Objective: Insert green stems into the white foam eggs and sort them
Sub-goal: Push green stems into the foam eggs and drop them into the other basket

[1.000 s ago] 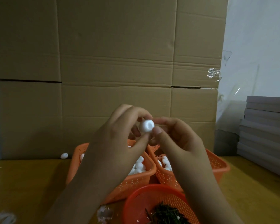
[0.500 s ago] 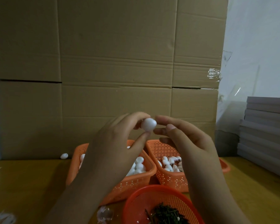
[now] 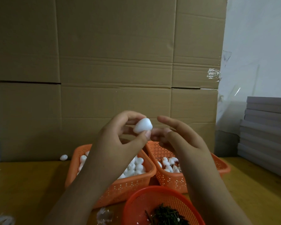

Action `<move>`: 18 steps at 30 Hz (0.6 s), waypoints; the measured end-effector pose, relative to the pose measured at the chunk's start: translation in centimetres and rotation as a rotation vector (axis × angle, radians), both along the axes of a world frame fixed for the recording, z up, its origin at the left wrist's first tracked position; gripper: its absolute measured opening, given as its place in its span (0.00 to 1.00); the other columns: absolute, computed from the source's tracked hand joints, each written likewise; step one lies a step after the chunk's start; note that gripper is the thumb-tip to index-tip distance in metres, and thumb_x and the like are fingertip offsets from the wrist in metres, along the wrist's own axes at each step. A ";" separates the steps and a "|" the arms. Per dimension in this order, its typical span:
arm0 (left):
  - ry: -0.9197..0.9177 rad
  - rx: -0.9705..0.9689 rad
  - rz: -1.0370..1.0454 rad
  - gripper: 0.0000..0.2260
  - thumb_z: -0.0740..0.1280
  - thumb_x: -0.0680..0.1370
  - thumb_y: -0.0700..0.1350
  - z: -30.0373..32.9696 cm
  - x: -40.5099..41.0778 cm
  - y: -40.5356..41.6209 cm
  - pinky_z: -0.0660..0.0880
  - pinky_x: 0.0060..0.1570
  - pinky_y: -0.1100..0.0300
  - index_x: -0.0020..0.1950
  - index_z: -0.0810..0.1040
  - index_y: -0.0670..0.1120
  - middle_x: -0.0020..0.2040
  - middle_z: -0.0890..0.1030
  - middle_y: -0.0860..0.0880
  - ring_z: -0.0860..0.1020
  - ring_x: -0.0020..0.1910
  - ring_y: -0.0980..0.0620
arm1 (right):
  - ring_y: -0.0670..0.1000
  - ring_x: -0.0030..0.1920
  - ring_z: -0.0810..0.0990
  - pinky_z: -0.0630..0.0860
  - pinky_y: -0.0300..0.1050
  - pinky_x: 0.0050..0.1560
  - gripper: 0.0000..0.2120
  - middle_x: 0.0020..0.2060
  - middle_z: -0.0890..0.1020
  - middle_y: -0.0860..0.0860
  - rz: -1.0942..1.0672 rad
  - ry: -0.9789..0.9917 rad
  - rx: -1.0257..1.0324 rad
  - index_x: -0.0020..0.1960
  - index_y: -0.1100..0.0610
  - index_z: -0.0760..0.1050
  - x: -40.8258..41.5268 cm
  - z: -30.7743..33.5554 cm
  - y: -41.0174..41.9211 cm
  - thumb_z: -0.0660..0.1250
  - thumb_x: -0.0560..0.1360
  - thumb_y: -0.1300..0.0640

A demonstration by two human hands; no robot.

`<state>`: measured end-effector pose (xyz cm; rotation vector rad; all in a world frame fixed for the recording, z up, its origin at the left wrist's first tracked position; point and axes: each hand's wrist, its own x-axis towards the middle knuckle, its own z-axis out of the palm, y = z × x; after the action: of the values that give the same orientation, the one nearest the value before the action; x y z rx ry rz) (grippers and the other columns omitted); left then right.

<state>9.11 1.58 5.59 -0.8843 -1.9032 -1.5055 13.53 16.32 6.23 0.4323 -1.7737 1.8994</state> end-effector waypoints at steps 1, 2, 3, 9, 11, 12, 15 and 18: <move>0.011 -0.001 0.023 0.09 0.72 0.74 0.50 0.0 0.0 0.0 0.78 0.45 0.65 0.51 0.79 0.61 0.50 0.82 0.62 0.81 0.50 0.62 | 0.44 0.45 0.84 0.77 0.29 0.40 0.13 0.43 0.86 0.49 0.017 0.001 -0.018 0.56 0.52 0.79 0.1 0.1 0.1 0.61 0.78 0.65; 0.036 -0.016 0.072 0.08 0.71 0.73 0.54 0.0 -0.1 0.0 0.78 0.45 0.64 0.51 0.79 0.61 0.49 0.81 0.62 0.80 0.50 0.61 | 0.45 0.45 0.84 0.77 0.30 0.41 0.13 0.43 0.86 0.49 0.016 0.013 -0.017 0.55 0.52 0.80 0.1 0.1 0.1 0.61 0.78 0.65; 0.073 -0.039 0.136 0.08 0.70 0.72 0.57 0.0 -0.1 -0.1 0.78 0.45 0.62 0.51 0.79 0.62 0.49 0.80 0.62 0.79 0.50 0.60 | 0.45 0.46 0.84 0.77 0.30 0.42 0.13 0.43 0.86 0.48 0.004 0.033 -0.008 0.53 0.51 0.80 0.2 0.1 0.0 0.62 0.77 0.65; 0.184 -0.144 0.315 0.04 0.68 0.76 0.55 0.0 0.1 -0.2 0.78 0.40 0.58 0.50 0.76 0.62 0.47 0.77 0.63 0.78 0.45 0.59 | 0.39 0.49 0.82 0.74 0.26 0.46 0.14 0.45 0.85 0.42 -0.066 0.173 0.114 0.52 0.50 0.81 0.5 -0.1 -0.5 0.62 0.76 0.66; 0.163 -0.167 0.306 0.06 0.67 0.75 0.55 -0.1 0.1 -0.1 0.77 0.38 0.62 0.51 0.75 0.63 0.46 0.78 0.63 0.79 0.43 0.60 | 0.39 0.51 0.81 0.74 0.28 0.49 0.14 0.45 0.85 0.41 -0.077 0.215 0.157 0.51 0.49 0.81 0.6 -0.3 -0.7 0.62 0.76 0.66; 0.149 -0.167 0.284 0.07 0.67 0.74 0.54 -0.1 0.1 0.0 0.77 0.38 0.64 0.51 0.75 0.63 0.45 0.79 0.63 0.79 0.44 0.61 | 0.39 0.51 0.81 0.74 0.28 0.50 0.15 0.45 0.85 0.41 -0.087 0.227 0.161 0.51 0.49 0.81 0.6 -0.3 -0.8 0.62 0.76 0.65; 0.050 -0.099 0.152 0.09 0.69 0.75 0.47 -0.2 0.0 0.1 0.77 0.42 0.67 0.50 0.75 0.62 0.47 0.81 0.63 0.80 0.48 0.62 | 0.39 0.49 0.81 0.73 0.27 0.48 0.14 0.45 0.84 0.40 -0.161 0.209 0.117 0.51 0.48 0.81 0.2 -0.6 -0.7 0.63 0.76 0.64; -0.056 0.013 -0.032 0.06 0.69 0.77 0.47 0.0 0.0 0.0 0.79 0.47 0.62 0.52 0.77 0.57 0.49 0.84 0.58 0.82 0.49 0.58 | 0.42 0.44 0.82 0.75 0.27 0.41 0.13 0.44 0.84 0.42 -0.168 0.120 0.061 0.50 0.49 0.81 -0.4 -0.7 -0.1 0.63 0.76 0.65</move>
<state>9.14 1.55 5.62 -0.8792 -1.9255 -1.5749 13.10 16.18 5.55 0.3977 -1.7351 1.6736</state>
